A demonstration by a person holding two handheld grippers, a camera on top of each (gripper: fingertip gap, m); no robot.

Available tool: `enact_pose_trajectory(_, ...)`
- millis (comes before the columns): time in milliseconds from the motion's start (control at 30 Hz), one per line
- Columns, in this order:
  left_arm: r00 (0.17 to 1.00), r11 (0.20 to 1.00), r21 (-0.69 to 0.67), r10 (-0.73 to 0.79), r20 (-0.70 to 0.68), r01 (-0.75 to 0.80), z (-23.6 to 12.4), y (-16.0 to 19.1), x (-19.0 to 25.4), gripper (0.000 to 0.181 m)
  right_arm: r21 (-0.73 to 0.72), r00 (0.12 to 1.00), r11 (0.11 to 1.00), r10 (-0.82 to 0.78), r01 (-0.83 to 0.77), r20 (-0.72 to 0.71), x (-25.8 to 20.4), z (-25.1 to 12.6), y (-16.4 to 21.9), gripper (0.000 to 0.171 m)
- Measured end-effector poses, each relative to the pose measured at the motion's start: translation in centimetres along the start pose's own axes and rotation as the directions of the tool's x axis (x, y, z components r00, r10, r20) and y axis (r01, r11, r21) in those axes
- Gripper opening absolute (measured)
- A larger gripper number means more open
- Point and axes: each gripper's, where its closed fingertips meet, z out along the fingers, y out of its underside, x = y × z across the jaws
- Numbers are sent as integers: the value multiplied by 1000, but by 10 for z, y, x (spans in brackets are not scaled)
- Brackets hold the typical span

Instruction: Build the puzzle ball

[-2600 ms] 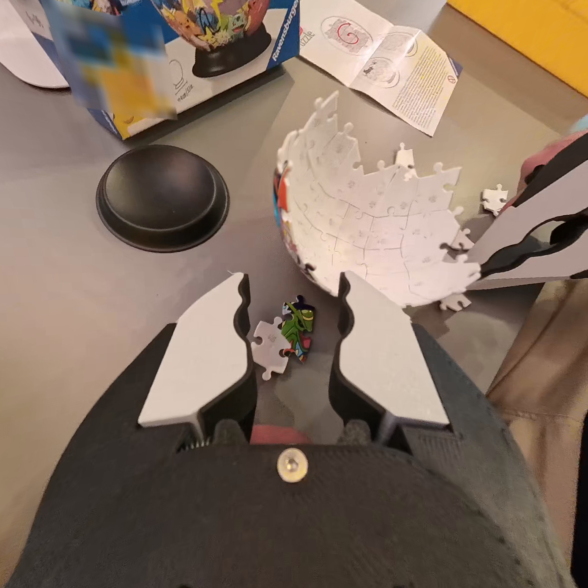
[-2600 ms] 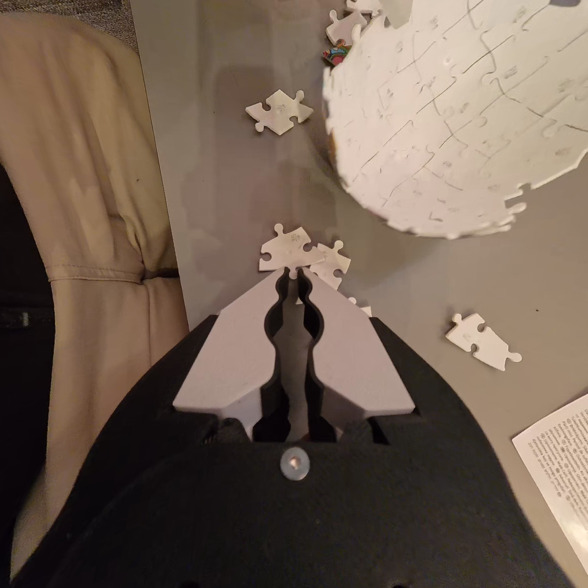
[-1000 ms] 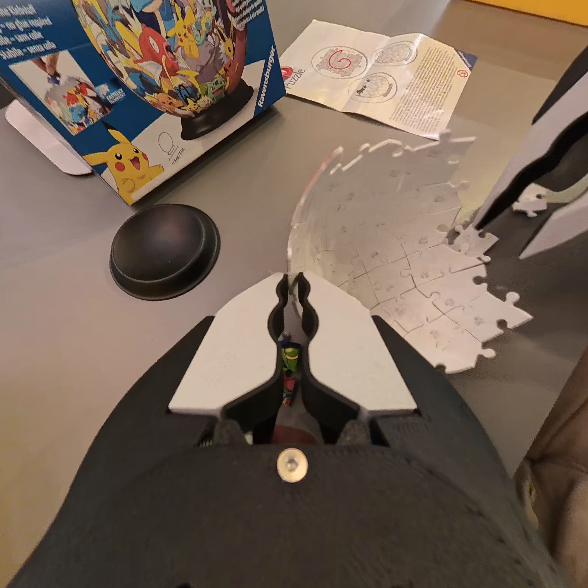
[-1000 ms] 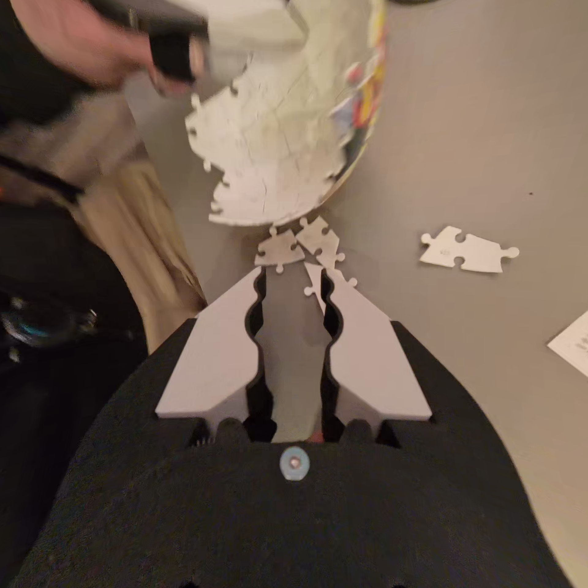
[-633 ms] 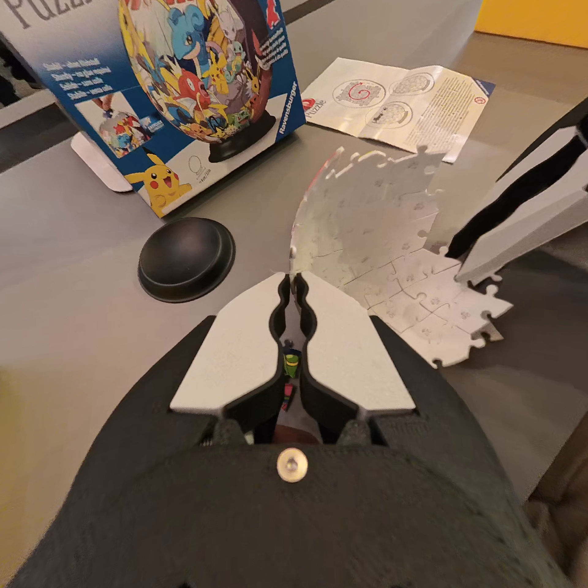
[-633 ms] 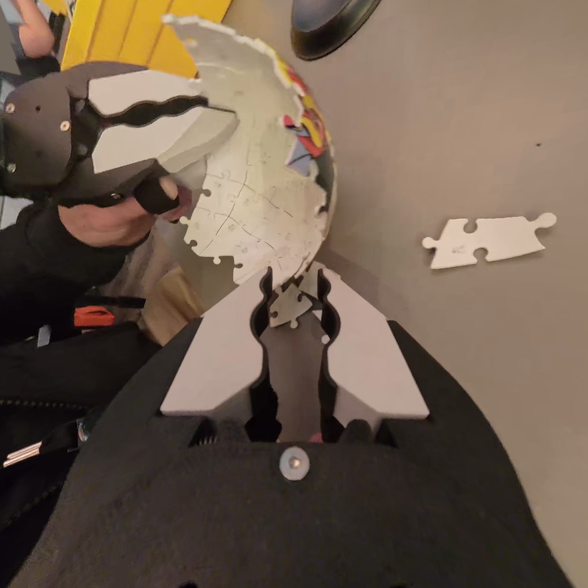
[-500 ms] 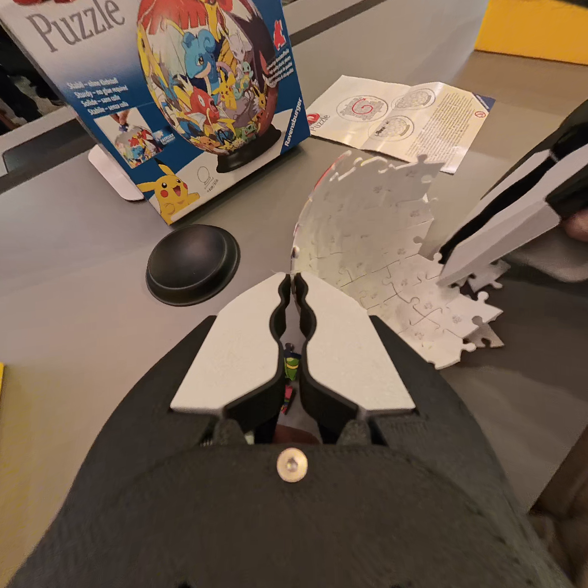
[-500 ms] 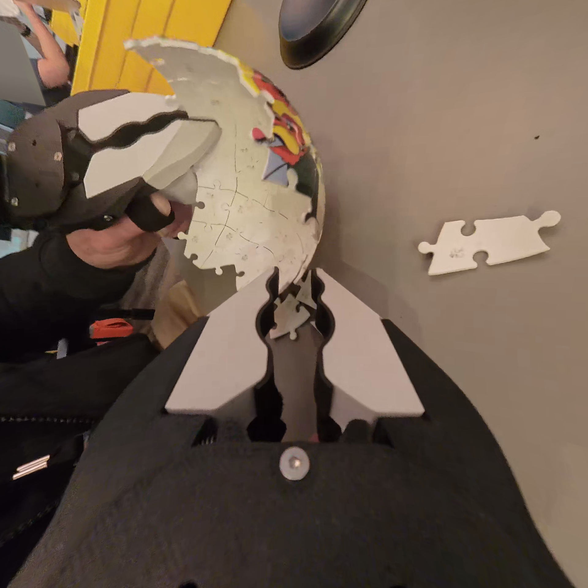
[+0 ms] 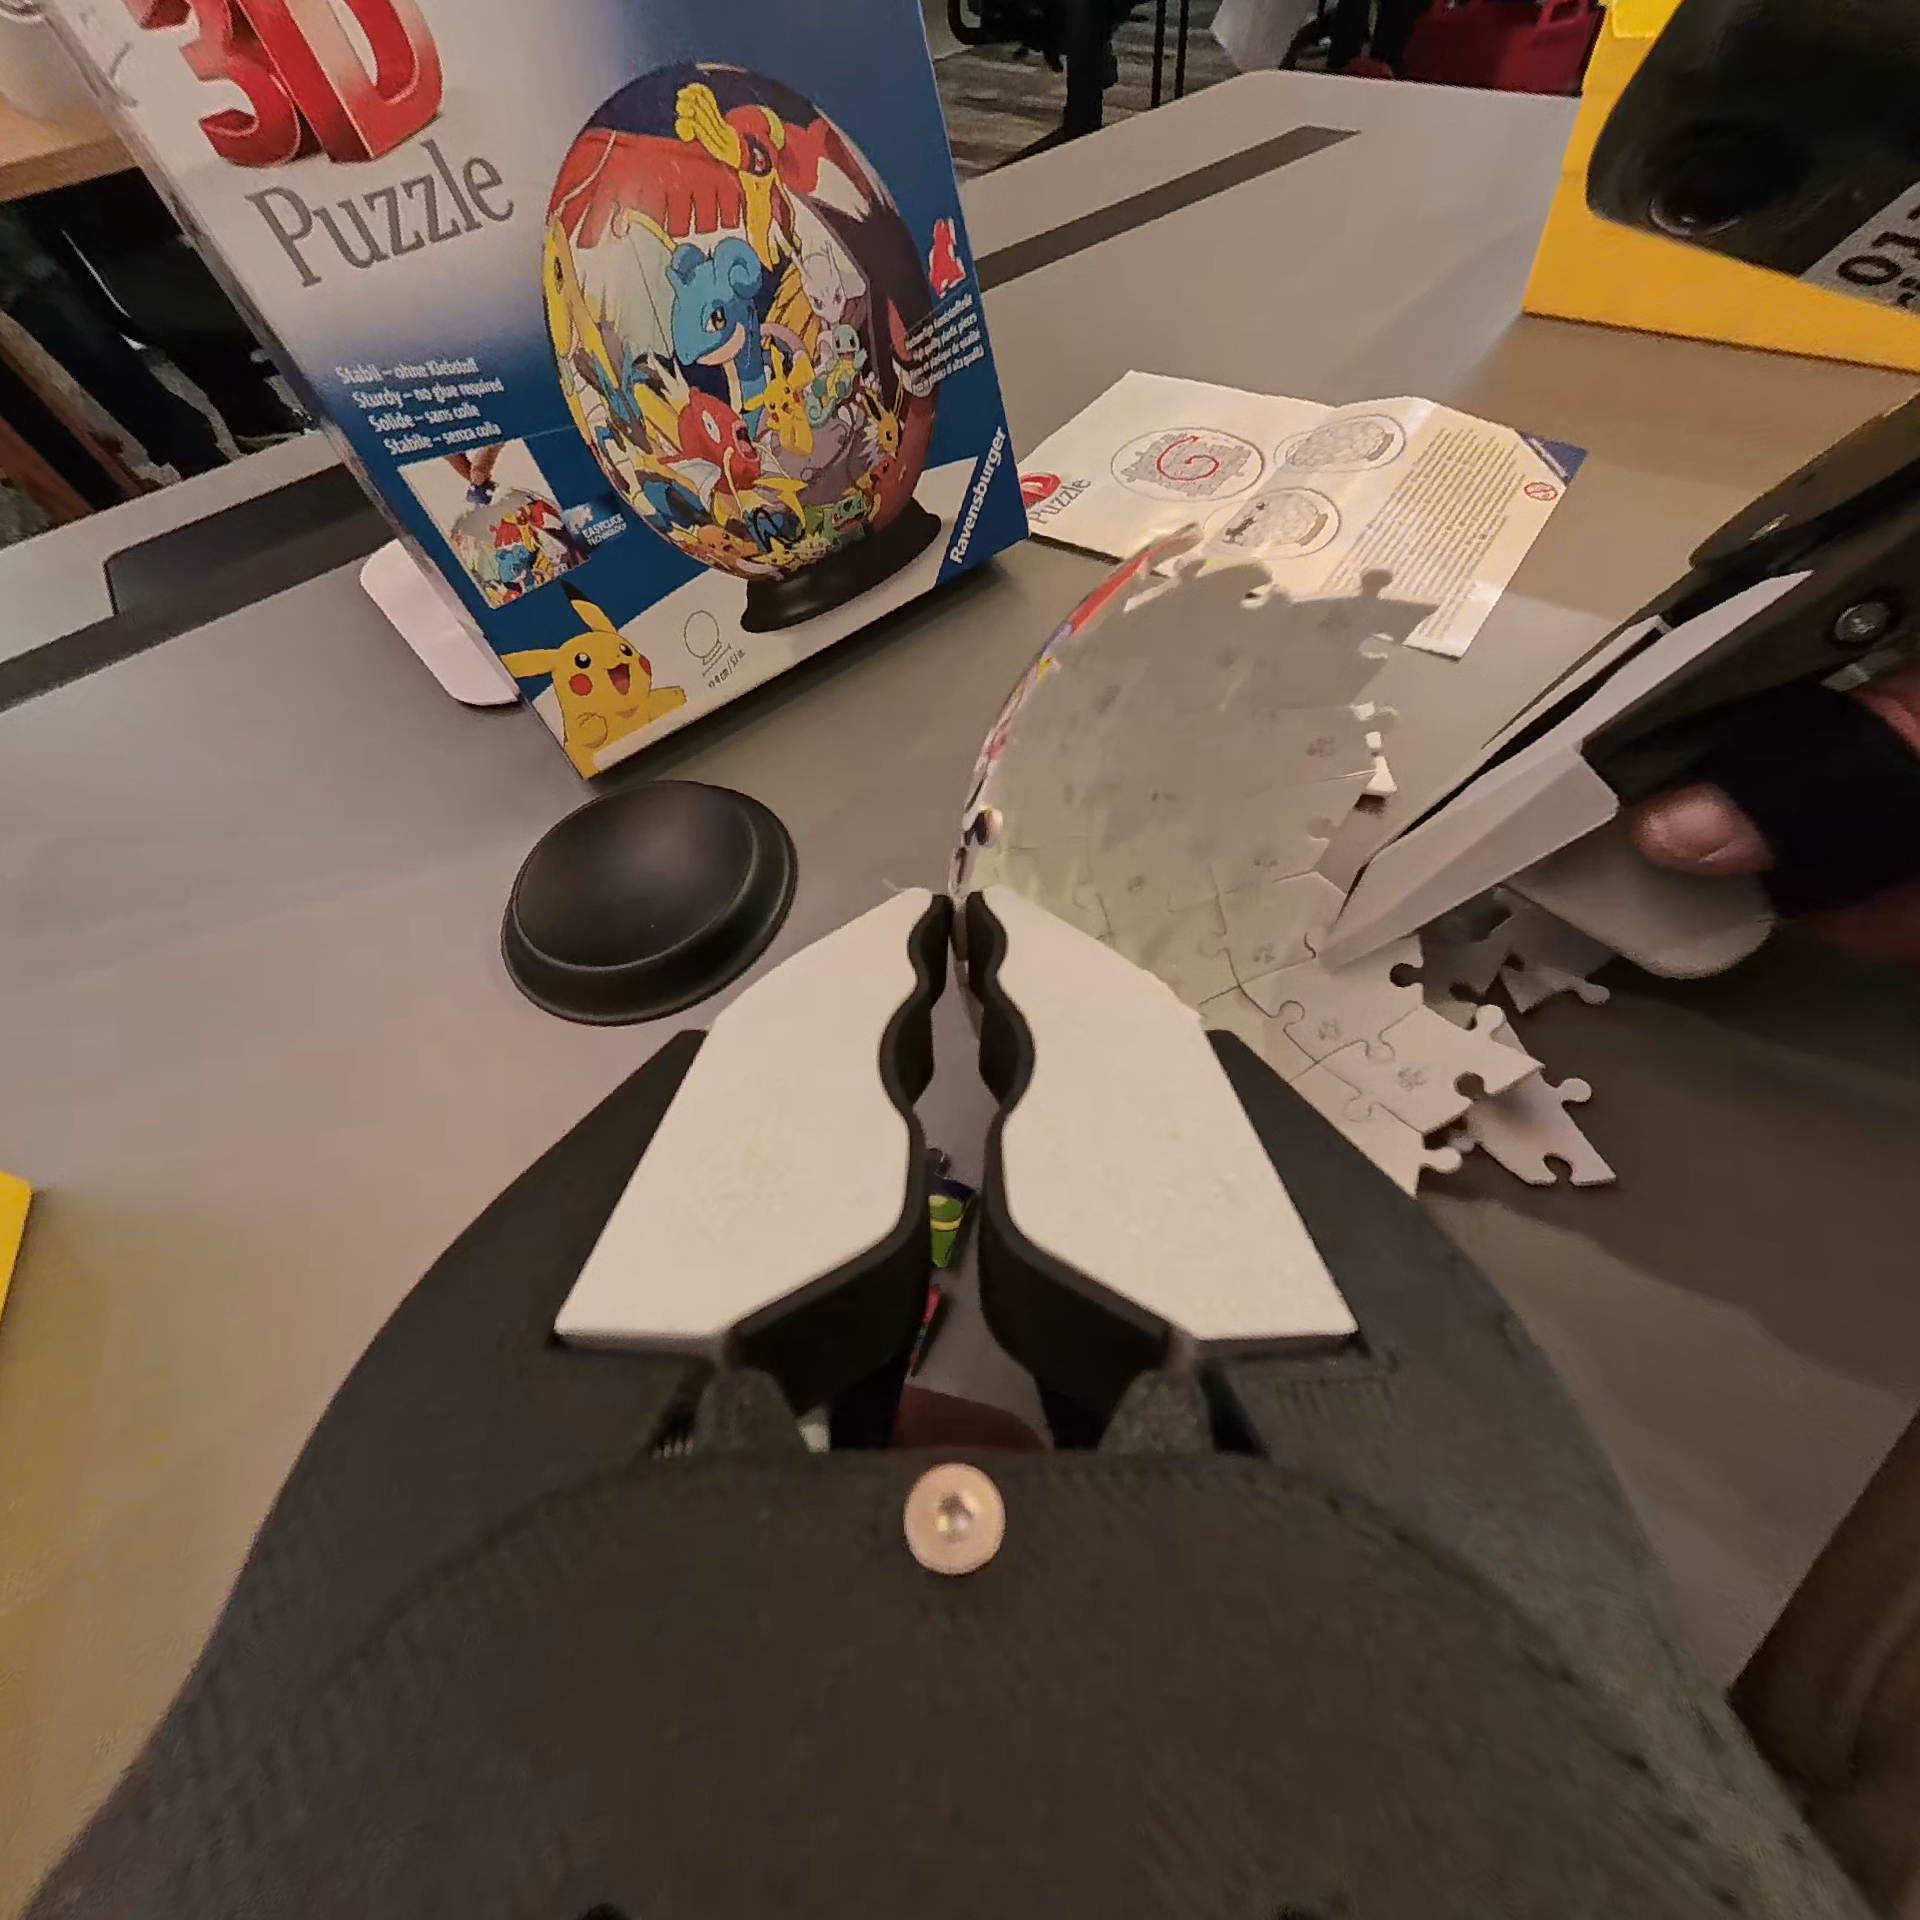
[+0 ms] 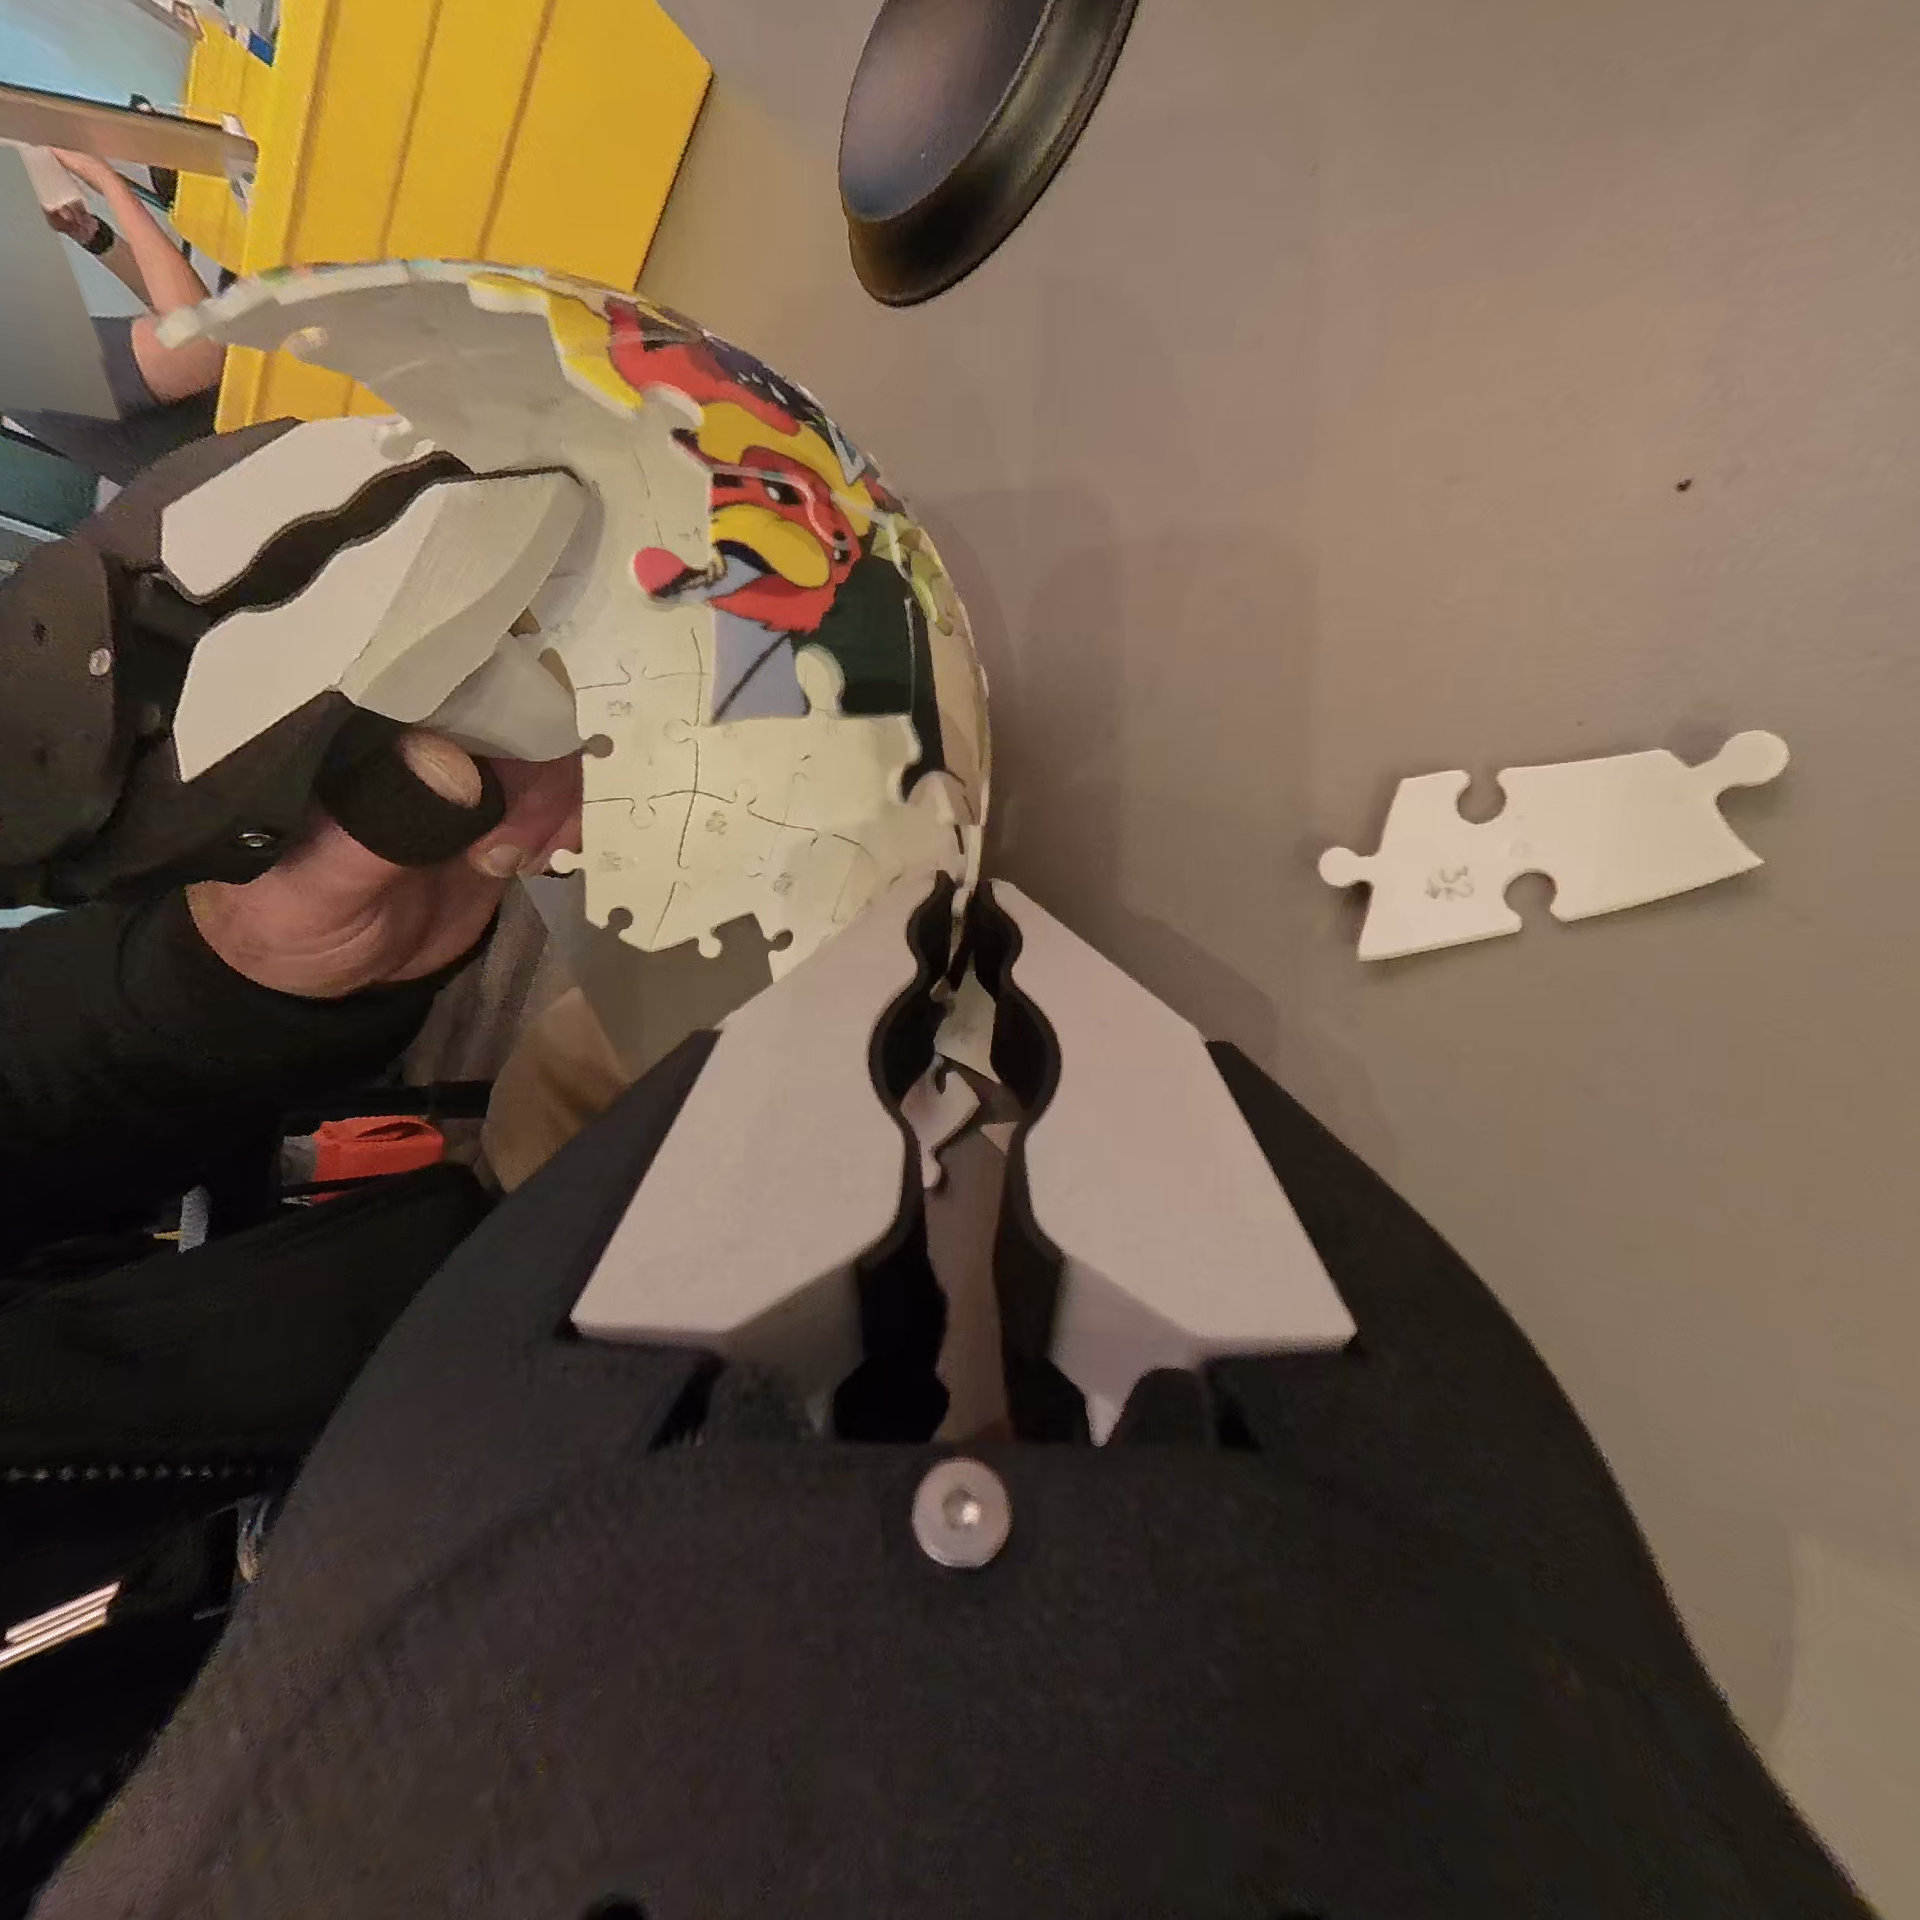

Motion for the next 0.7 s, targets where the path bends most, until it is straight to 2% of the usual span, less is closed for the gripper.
enact_pose_trajectory(167, 1000, 1000, 24, -9, 1, 9, -2, -3, 2, 4, 28, 997, 997, 72, -73, 19, 3, 2, -4, 2)
enact_pose_trajectory(267, 1000, 1000, 23, -15, -13, 15, -1, -1, 6, 2, 38, 996, 996, 82, -83, 17, 1, 5, -5, 12)
enact_pose_trajectory(367, 1000, 1000, 19, -5, -7, 6, -1, -1, 5, 2, 24, 998, 997, 67, -68, 20, 0, 6, -3, 0)
enact_pose_trajectory(600, 1000, 999, 30, -28, 5, 28, -1, -1, 2, 2, 27, 998, 998, 49, -49, 26, 0, 5, -6, 0)
enact_pose_trajectory(700, 999, 999, 35, -34, 11, 34, -1, -2, 0, 2, 14, 996, 998, 56, -57, 62, -4, 3, -4, 18)
